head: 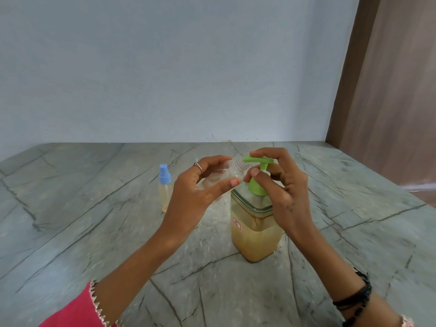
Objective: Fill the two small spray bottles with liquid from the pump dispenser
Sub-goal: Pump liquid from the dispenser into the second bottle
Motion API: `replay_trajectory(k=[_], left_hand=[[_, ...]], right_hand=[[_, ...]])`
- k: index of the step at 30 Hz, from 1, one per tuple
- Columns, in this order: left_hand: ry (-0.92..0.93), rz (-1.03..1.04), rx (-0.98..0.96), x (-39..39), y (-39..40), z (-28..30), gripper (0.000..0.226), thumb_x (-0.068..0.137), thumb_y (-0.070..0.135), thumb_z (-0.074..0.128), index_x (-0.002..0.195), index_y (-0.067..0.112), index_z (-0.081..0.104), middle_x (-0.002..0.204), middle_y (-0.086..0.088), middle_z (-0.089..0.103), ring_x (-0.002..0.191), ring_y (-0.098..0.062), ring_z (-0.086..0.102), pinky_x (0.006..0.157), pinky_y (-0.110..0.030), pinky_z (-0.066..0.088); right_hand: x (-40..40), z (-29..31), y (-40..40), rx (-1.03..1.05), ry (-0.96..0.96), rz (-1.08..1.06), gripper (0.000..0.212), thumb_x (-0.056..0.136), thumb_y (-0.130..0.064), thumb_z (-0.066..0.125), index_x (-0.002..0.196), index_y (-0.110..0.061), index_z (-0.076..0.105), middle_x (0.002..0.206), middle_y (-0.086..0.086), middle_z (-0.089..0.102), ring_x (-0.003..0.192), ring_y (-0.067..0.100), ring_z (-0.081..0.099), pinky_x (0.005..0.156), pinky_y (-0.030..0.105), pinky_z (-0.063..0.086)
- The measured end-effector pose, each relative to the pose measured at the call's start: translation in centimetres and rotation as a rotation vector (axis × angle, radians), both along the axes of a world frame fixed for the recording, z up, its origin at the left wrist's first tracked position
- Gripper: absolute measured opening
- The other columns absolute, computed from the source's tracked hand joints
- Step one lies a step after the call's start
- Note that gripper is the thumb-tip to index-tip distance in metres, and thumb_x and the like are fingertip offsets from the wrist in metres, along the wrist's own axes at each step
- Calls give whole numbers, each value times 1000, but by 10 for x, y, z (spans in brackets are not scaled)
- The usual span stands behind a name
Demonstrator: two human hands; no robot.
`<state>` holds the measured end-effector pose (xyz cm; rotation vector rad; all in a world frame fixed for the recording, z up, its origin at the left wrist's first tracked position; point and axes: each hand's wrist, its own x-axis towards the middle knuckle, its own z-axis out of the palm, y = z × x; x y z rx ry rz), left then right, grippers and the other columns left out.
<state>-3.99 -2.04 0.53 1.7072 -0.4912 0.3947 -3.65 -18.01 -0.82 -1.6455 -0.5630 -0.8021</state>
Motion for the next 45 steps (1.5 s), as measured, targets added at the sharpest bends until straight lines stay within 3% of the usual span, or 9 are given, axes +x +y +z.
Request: replay_trajectory(k=[7, 14, 19, 25, 29, 34, 38, 41, 45], left_hand=[[-3, -2, 0, -1, -1, 2, 37, 63, 36, 69, 100, 33, 62, 98, 15, 67, 99, 4, 60, 82, -8, 45], [-11, -4, 13, 0, 0, 2, 42, 61, 37, 69, 102, 31, 63, 99, 13, 68, 99, 3, 61, 86, -10, 46], [-10, -4, 9, -1, 0, 1, 41, 62, 37, 69, 102, 31, 63, 99, 14, 68, 99, 4, 60, 87, -11, 46], [-8, -16, -1, -2, -1, 1, 43, 60, 40, 69, 102, 31, 63, 100, 18, 68, 100, 4, 60, 85, -10, 46], [-13, -24, -18, -3, -1, 2, 42, 60, 37, 70, 100, 29, 63, 96, 14, 69, 98, 5, 61, 80, -3, 41], [-17, -22, -23, -2, -1, 3, 42, 60, 36, 70, 101, 28, 64, 97, 14, 69, 98, 3, 61, 80, -5, 42], [-15, -16, -15, -2, -1, 3, 41, 60, 36, 71, 100, 31, 63, 96, 19, 68, 98, 5, 60, 81, -7, 45], [-11, -15, -7, -2, 0, 4, 41, 60, 38, 70, 100, 33, 62, 99, 22, 66, 98, 7, 60, 81, -7, 45], [-16, -24, -5, -3, 0, 4, 41, 60, 36, 70, 100, 32, 62, 101, 22, 65, 98, 7, 60, 81, -7, 45]], right_hand=[[1, 2, -1, -18, 1, 11, 23, 87, -13, 57, 99, -31, 62, 75, -6, 71, 73, 17, 69, 64, 34, 54], [3, 7, 2, -40, -7, -71, 20, 82, -14, 56, 85, -33, 59, 68, -4, 69, 62, 20, 66, 56, 44, 50], [4, 0, 0, -82, -56, -87, 14, 85, -28, 52, 97, -32, 57, 71, -3, 69, 59, 26, 64, 53, 51, 49], [1, -1, -3, -81, -60, -41, 27, 88, -35, 49, 113, -29, 54, 77, -9, 70, 68, 18, 67, 60, 39, 53], [0, 4, -3, 66, 73, 111, 42, 85, -46, 45, 113, -19, 62, 77, 4, 71, 75, 16, 69, 69, 25, 52], [-10, 26, 0, 114, 367, 103, 46, 87, -59, 45, 77, -24, 73, 68, -7, 73, 70, -2, 67, 66, 4, 44], [-14, 38, -1, 22, 653, 95, 46, 73, -66, 40, 70, -31, 70, 58, -21, 67, 64, -9, 62, 66, 15, 35], [-14, 41, -5, 40, 768, 151, 51, 70, -67, 48, 86, -25, 74, 79, -8, 75, 75, 7, 69, 68, 22, 44], [-15, 47, -9, 157, 849, 290, 35, 75, -51, 59, 89, -21, 72, 81, 3, 75, 65, 11, 69, 54, 19, 52]])
